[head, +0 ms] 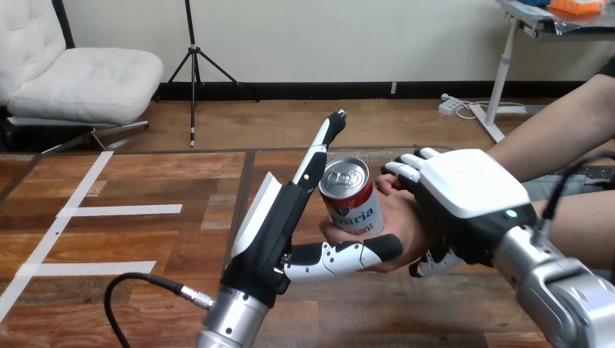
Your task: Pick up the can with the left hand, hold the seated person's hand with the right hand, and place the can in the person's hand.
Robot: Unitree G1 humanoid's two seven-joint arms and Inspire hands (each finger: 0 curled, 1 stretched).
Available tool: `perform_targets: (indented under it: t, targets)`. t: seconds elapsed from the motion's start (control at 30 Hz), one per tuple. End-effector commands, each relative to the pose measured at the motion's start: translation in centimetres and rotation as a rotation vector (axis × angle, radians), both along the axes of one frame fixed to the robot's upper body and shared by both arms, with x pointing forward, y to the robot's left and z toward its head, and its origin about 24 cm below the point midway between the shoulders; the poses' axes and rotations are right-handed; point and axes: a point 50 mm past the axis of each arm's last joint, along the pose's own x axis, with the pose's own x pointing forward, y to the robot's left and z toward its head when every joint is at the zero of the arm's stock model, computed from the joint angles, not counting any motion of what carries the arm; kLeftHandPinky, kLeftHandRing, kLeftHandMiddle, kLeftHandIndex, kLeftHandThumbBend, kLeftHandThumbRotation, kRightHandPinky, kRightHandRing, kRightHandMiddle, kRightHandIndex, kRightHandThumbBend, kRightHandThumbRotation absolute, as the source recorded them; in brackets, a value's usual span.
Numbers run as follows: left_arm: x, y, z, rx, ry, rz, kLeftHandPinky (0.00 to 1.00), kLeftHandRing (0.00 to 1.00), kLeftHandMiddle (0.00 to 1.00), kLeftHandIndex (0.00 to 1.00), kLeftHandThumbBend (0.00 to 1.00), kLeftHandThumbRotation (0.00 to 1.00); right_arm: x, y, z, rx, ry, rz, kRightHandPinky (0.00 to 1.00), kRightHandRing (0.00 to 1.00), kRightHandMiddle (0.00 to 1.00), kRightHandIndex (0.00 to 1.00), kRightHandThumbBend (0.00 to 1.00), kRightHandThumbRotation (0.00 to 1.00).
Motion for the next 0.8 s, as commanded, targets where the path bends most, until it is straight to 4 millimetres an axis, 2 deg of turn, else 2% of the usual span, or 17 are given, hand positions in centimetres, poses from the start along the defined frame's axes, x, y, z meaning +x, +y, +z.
perform_targets:
  t: [0.0,0.37,0.77]
  targets:
    - [0.1,-0.1,1.1,-0.009,-0.050,-0.013,1.00,1.00,1.00,1.00,1.00,0.55,-0.5,-0.2,2.3,0.082,-0.142,-0.012,0.91,0.98,0.95,0.91,0.86,0.04]
    - [-0.1,0.6,1.1,-0.013,-0.050,0.021,0.99,1.00,1.00,1.00,1.00,0.56,-2.6,-0.2,2.7,0.242,-0.223,-0.040,0.97,1.00,0.97,0.93,0.85,0.05]
    - [-0.4,1.6,0.9,-0.021,-0.047,0.056,1.00,1.00,1.00,1.00,1.00,0.57,-4.7,0.1,2.6,0.328,-0.285,-0.072,1.00,1.00,0.98,0.93,0.85,0.05]
